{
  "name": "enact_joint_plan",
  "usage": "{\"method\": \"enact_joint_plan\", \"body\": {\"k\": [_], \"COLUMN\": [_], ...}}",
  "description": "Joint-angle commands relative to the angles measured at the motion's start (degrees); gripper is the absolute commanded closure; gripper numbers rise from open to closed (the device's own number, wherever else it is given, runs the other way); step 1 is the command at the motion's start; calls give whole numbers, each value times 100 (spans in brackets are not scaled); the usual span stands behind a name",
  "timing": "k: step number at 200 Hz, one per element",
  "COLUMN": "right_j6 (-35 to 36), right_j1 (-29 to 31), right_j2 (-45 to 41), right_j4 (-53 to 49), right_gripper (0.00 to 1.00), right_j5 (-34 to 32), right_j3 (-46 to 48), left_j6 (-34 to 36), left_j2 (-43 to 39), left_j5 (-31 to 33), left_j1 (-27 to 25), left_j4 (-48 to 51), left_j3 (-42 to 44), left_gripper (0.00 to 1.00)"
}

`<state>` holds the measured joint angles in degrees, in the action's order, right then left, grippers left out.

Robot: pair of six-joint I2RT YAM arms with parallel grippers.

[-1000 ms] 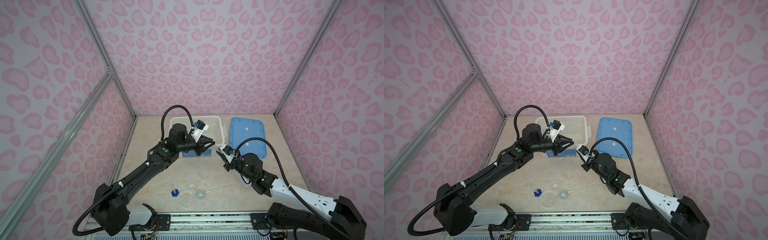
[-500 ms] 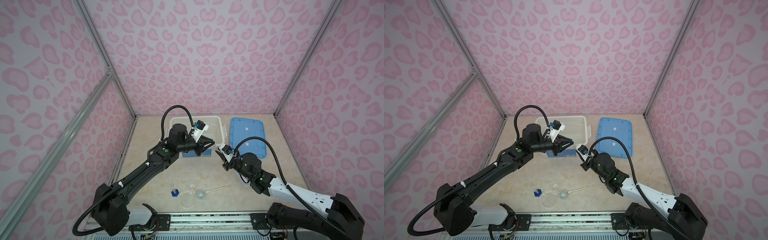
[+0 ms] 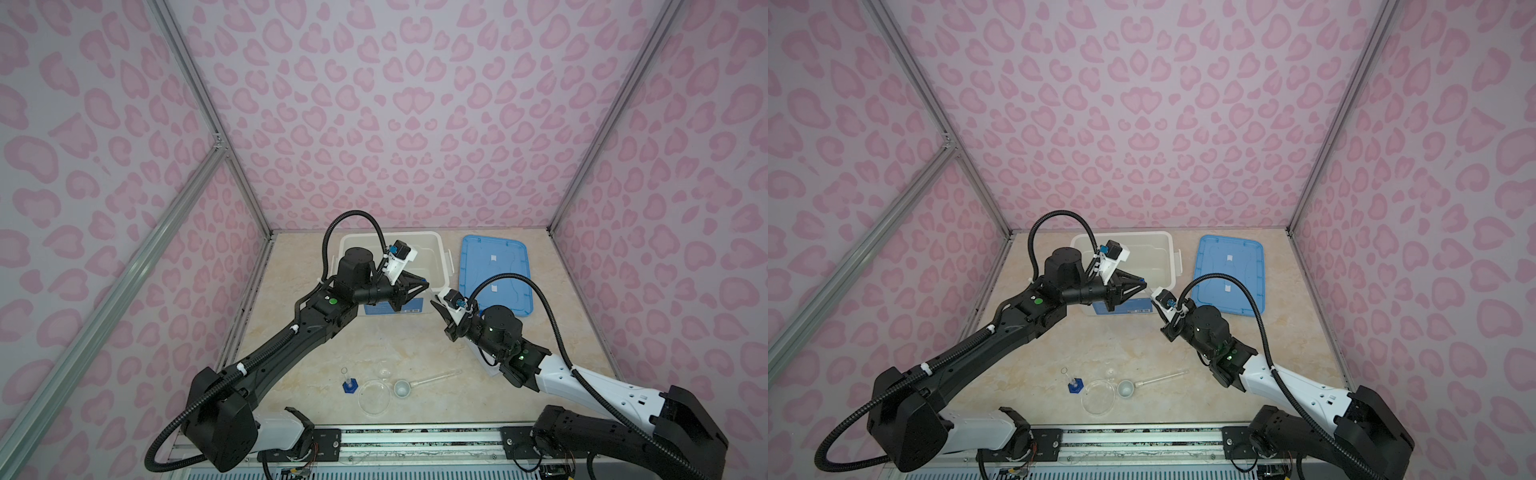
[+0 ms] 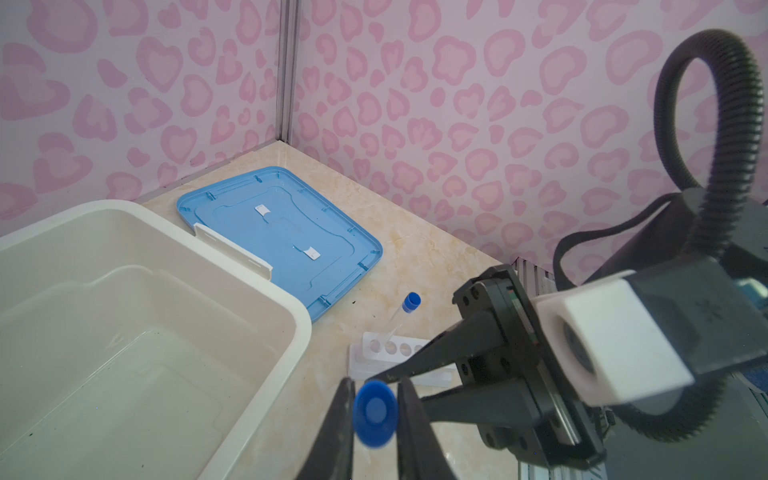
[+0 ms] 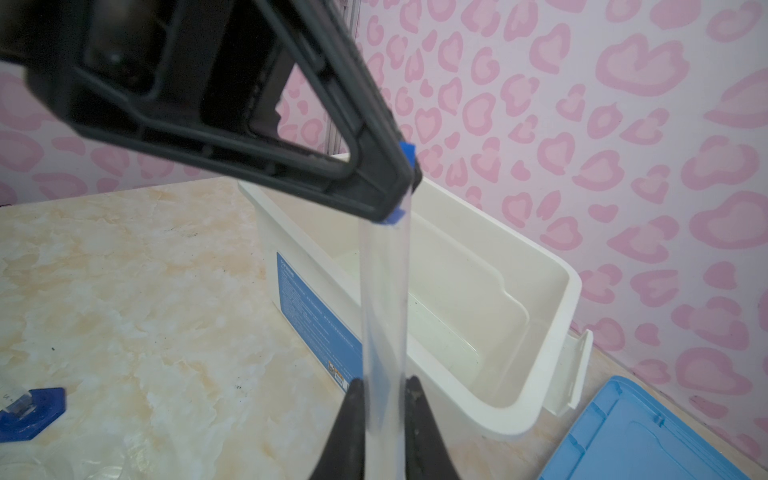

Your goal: Organize the chemistry lab equipment

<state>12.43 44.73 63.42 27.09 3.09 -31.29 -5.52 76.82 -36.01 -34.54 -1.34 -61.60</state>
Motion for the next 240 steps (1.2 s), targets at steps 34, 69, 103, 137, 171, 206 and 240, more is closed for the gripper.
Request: {"method": "enact_joint_plan", "body": {"k": [34,69,103,137,171,206,240], "right_j6": [-87,-98,-95,-83,-134,-126,-461], "right_j1": [-9,-9,-16,-24,-26,-80,-583], "right_j2": [56,43,9,-132,-322,-743,-1432], "right_j4": [167,173,111,-143,-388,-894,-1228], "right_gripper": [83,82,77,72,70,69,69], "right_j5": [0,-6,-19,37,101,59,275], "right_j3": [-9,-2,-13,-26,26,-26,-28], "left_j6": [70,78,125,244,335,488,810], "left_j2": [-50,-35,-35,-51,-44,-48,27], "left_j5": [-27,-14,39,156,230,366,728], "left_j1": [-8,-8,-8,-8,-8,-67,-348], "left_j4": [-94,-90,-44,82,173,378,757], "left_j3": [-32,-32,-27,-55,-110,-256,-547], "left_gripper": [86,87,88,88,88,88,88]}}
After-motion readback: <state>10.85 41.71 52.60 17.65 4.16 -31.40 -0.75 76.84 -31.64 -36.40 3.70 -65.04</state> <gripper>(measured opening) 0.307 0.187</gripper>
